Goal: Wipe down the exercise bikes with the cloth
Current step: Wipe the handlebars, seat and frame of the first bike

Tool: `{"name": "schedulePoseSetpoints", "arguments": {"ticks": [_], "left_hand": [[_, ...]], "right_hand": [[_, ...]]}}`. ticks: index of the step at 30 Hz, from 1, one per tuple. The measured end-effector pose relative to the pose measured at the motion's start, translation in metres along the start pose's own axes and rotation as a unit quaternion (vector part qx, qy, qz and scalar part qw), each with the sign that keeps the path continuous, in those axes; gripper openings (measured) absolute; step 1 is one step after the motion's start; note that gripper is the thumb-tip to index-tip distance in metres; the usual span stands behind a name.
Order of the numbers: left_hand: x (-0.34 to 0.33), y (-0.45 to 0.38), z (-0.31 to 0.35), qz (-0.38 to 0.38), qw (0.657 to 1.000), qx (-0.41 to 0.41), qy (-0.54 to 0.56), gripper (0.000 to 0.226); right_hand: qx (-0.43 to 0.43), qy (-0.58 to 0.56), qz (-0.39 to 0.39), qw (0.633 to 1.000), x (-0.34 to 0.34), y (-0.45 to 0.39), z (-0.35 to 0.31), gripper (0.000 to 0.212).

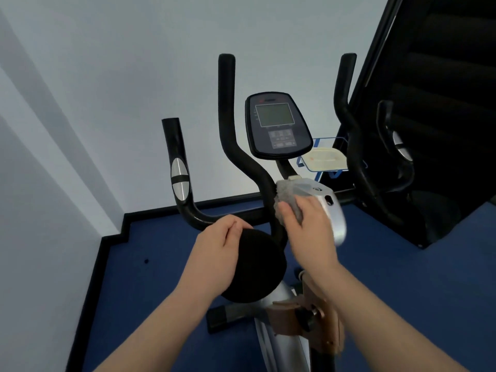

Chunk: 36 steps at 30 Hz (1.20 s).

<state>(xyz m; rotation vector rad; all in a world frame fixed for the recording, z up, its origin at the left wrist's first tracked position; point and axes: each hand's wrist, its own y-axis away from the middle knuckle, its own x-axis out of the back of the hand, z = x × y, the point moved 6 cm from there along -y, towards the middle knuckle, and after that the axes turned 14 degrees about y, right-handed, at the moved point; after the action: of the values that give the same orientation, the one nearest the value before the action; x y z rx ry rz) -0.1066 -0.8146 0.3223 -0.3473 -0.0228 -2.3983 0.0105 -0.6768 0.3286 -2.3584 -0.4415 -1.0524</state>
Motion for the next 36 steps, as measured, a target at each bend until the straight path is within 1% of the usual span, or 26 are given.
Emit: {"name": "schedulePoseSetpoints", "arguments": {"ticks": [2, 5, 7, 10, 12, 14, 16, 18, 20, 23, 25, 27, 29, 31, 32, 33, 35, 36], "left_hand": [[0.0, -0.001, 0.0, 0.0, 1.0, 0.0, 0.001, 0.031], [0.0, 0.0, 0.002, -0.001, 1.0, -0.005, 0.006, 0.031], [0.0, 0.001, 0.002, -0.003, 1.0, -0.004, 0.01, 0.031], [0.0, 0.0, 0.002, -0.004, 1.0, 0.003, 0.004, 0.032], [0.0, -0.002, 0.003, -0.005, 1.0, 0.003, -0.006, 0.031], [0.0, -0.001, 0.003, -0.001, 1.0, -0.002, -0.008, 0.031], [0.0, 0.0, 0.002, -0.002, 1.0, 0.001, -0.006, 0.031], [0.0, 0.001, 0.001, -0.005, 1.0, 0.001, -0.007, 0.03], [0.0, 0.0, 0.001, -0.005, 1.0, -0.002, -0.001, 0.031], [0.001, -0.001, 0.002, 0.0, 1.0, -0.007, -0.004, 0.031], [0.001, 0.0, 0.002, 0.0, 1.0, -0.011, -0.004, 0.031], [0.0, 0.001, 0.001, -0.005, 1.0, -0.005, 0.003, 0.031], [0.001, 0.001, 0.0, -0.006, 1.0, 0.002, 0.004, 0.031], [0.001, -0.001, -0.001, -0.002, 1.0, 0.006, 0.007, 0.032], [0.0, -0.001, -0.001, 0.002, 1.0, 0.007, 0.011, 0.032], [0.001, 0.0, -0.001, 0.013, 1.0, 0.006, 0.019, 0.032], [0.005, 0.003, -0.001, 0.047, 0.998, -0.007, 0.043, 0.032], [0.007, 0.004, -0.002, 0.063, 0.996, -0.011, 0.055, 0.03]], "right_hand": [[0.003, 0.006, -0.028, 1.0, -0.002, -0.018, -0.007, 0.025], [0.001, 0.025, -0.029, 0.999, -0.007, -0.019, -0.02, 0.027], [-0.008, 0.02, -0.03, 0.999, -0.006, -0.008, -0.01, 0.027], [-0.018, 0.033, -0.074, 0.997, 0.001, -0.009, 0.003, 0.038], [-0.022, 0.032, -0.072, 0.997, 0.0, -0.025, -0.008, 0.041], [-0.03, 0.037, -0.047, 0.998, -0.005, -0.025, -0.021, 0.033], [-0.038, 0.035, -0.028, 0.998, -0.007, -0.013, -0.016, 0.03], [-0.042, 0.004, -0.055, 0.998, -0.004, -0.002, -0.001, 0.035], [-0.039, 0.008, -0.074, 0.996, 0.002, -0.009, 0.003, 0.041], [-0.032, 0.013, -0.052, 0.998, -0.002, -0.026, -0.015, 0.041], [-0.04, -0.005, -0.04, 0.998, -0.006, -0.022, -0.015, 0.04], [-0.062, -0.045, -0.07, 0.995, 0.0, -0.012, 0.001, 0.046], [-0.095, -0.096, -0.099, 0.986, 0.014, -0.003, 0.017, 0.045], [-0.109, -0.124, -0.08, 0.983, 0.027, -0.001, 0.017, 0.04], [-0.098, -0.117, -0.078, 0.985, 0.029, 0.001, 0.008, 0.037], [-0.073, -0.096, -0.094, 0.988, 0.026, 0.005, -0.005, 0.034], [-0.01, -0.016, -0.127, 0.992, 0.011, 0.025, -0.033, 0.03], [0.011, 0.018, -0.117, 0.993, 0.006, 0.037, -0.041, 0.027]]}}
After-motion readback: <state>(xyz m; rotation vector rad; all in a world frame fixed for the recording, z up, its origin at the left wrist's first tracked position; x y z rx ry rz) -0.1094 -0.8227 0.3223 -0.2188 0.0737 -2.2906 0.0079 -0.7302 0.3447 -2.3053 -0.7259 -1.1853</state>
